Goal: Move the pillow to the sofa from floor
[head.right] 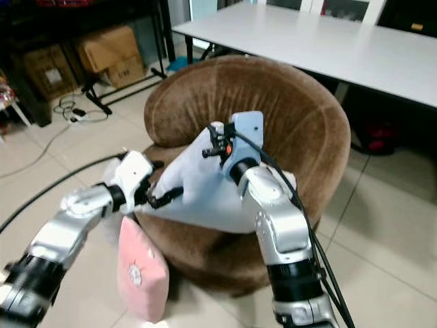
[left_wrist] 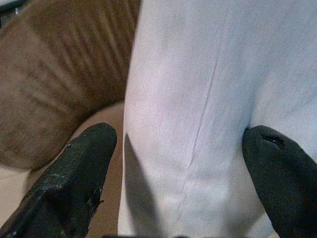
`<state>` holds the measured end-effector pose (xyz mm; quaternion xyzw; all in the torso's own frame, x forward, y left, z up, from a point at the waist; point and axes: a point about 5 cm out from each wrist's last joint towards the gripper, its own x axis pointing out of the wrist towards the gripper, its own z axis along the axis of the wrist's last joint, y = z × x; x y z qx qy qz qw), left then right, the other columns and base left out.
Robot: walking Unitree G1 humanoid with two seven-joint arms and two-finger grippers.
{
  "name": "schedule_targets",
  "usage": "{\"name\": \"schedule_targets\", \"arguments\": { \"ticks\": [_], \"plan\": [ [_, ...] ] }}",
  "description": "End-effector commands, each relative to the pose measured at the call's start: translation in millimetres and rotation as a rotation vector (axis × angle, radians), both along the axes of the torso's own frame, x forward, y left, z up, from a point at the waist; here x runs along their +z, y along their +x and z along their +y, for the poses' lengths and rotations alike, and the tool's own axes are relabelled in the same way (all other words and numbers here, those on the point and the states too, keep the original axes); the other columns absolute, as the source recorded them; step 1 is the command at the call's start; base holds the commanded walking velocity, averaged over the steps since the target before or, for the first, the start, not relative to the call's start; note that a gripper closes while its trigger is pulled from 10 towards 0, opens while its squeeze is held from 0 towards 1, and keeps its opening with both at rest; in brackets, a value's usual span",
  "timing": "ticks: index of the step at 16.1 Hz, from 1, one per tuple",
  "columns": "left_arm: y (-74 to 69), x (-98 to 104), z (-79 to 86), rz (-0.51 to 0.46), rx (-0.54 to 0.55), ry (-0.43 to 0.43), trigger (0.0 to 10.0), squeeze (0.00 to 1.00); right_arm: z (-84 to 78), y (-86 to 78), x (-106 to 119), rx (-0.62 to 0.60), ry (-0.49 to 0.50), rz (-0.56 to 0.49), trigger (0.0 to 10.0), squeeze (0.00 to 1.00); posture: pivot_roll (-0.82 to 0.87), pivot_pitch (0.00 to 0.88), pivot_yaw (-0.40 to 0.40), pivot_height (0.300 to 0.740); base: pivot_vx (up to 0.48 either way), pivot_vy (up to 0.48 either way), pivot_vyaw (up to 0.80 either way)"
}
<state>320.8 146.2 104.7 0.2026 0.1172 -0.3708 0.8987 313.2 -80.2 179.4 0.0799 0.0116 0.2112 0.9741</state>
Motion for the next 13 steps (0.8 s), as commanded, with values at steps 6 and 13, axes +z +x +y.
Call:
{"name": "schedule_targets", "arguments": {
  "ticks": [6, 13],
  "plan": [
    [17.4, -19.6, -4.2, 0.006, 0.021, 0.025, 3.6, 0.00, 6.2, 1.4, 29.4, 0.045, 0.072, -0.102, 10.0, 0.00, -0.11, 0.000, 0.032, 0.740, 0.000, 0.000, 0.00],
    [20.1, -27.0, 0.7, -0.012, 0.038, 0.046, 0.0, 0.00, 8.9, 2.2, 29.2, 0.068, 0.078, -0.094, 10.0, 0.00, -0.11, 0.000, 0.024, 0.740, 0.000, 0.000, 0.00]
  ]
}}
